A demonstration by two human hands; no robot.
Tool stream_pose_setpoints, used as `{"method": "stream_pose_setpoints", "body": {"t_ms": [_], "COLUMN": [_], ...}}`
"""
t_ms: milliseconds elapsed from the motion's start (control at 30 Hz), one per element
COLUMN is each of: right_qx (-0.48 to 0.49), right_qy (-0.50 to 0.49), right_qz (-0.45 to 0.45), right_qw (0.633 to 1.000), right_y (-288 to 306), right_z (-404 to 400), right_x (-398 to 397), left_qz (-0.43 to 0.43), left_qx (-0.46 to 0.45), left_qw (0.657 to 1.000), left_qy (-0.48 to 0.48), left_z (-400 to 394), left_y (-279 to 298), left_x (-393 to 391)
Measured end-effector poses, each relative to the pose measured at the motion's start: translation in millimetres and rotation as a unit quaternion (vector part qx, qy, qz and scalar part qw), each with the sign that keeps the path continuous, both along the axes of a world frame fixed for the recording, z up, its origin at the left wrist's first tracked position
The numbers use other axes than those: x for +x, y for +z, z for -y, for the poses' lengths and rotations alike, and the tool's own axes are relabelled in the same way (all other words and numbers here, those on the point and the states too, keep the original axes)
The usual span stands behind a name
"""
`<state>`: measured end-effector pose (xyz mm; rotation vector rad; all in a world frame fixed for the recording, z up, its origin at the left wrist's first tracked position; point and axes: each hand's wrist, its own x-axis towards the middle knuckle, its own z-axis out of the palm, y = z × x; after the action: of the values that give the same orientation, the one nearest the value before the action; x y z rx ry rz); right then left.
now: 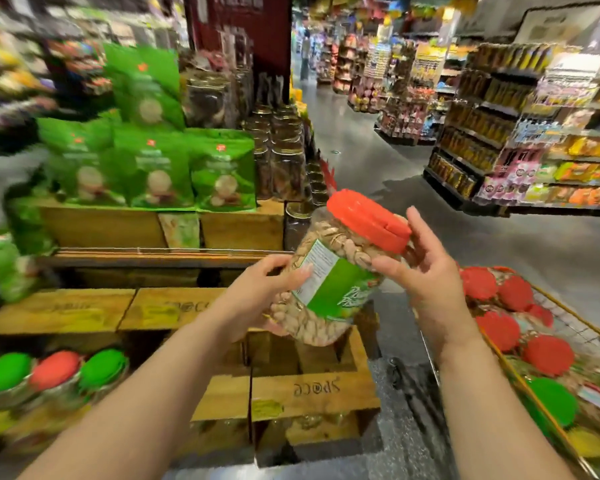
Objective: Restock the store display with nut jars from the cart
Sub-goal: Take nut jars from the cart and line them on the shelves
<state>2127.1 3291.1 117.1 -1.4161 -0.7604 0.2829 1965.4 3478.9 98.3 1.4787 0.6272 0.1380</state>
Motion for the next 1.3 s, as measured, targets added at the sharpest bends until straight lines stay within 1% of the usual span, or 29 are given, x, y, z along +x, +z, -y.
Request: {"method": "stream_pose_setpoints", "body": {"t_ms": [200,467,533,633,700,800,900,1067,1167,1300], "right_qx": [-0.005,-0.004,-0.005,-0.048,-0.078,-0.099,-0.11,-0.154,-0.184,-0.214], "right_qy": [0.092,0.147,0.164,0.187,0.202,0.187,0.176,0.155,0.15,0.133], "right_qz": [-0.008,-0.065,-0.094,-0.099,-0.098,-0.11,-0.135,-0.173,-0.175,-0.171], "right_qw": [0.996,0.987,0.982,0.976,0.971,0.971,0.969,0.96,0.956,0.952], "right_y": [-1,-18,-25,-30,-36,-50,-73,-120,-153,-210], "right_z": [-78,-213,-246,-285,-307,-332,-357,-395,-414,-432], "right_x": [-73,-181,-202,-227,-237,-240,-237,-222,-217,-213], "left_qz": [0.014,0.0,-0.002,-0.003,0.0,-0.001,0.005,-0.001,-0.041,-0.098], "left_qx": [-0.013,-0.005,-0.002,-0.016,-0.027,-0.026,-0.023,0.045,0.07,0.047], "left_qw": [1.0,1.0,1.0,0.999,0.998,0.998,0.993,0.987,0.988,0.99], "left_qy": [0.024,0.031,0.031,0.044,0.051,0.065,0.113,0.157,0.128,0.09], "left_z": [-69,-198,-229,-264,-284,-306,-318,-334,-348,-360], "left_y": [-10,-20,-27,-41,-53,-69,-89,-138,-172,-208], "left_x": [-93,-220,-247,-273,-284,-289,-282,-257,-249,-236]}}
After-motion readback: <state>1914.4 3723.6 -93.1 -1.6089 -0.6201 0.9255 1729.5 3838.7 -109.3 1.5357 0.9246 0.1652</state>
